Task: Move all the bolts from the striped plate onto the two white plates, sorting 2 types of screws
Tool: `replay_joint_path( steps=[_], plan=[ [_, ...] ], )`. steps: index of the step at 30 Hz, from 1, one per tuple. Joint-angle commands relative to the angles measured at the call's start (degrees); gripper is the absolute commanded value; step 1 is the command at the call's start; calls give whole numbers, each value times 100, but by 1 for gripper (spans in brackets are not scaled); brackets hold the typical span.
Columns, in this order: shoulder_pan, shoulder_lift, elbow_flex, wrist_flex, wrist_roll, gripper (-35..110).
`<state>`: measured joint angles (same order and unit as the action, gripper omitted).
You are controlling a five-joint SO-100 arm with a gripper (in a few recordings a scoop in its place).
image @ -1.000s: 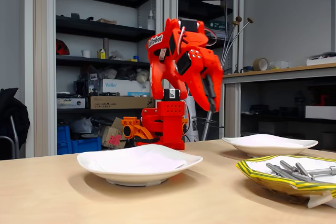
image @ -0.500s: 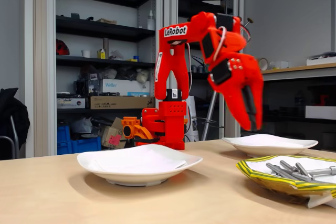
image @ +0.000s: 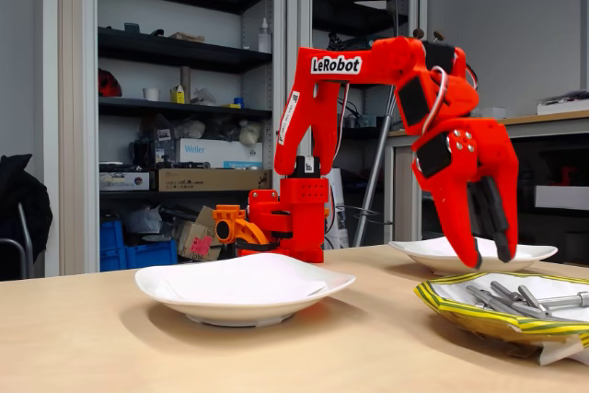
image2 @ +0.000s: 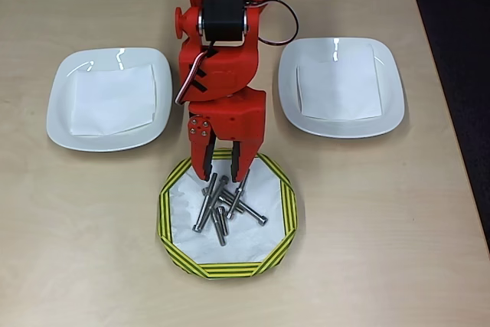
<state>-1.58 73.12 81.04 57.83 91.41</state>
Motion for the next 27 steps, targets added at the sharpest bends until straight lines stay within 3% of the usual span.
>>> replay_joint_path(
  steps=[1,11,27],
  plan=[
    [88,44,141,-176,-70,14],
    [466,-457,-149,-264,-633,11],
    [510,-1107,-923,88,-712,5]
  ],
)
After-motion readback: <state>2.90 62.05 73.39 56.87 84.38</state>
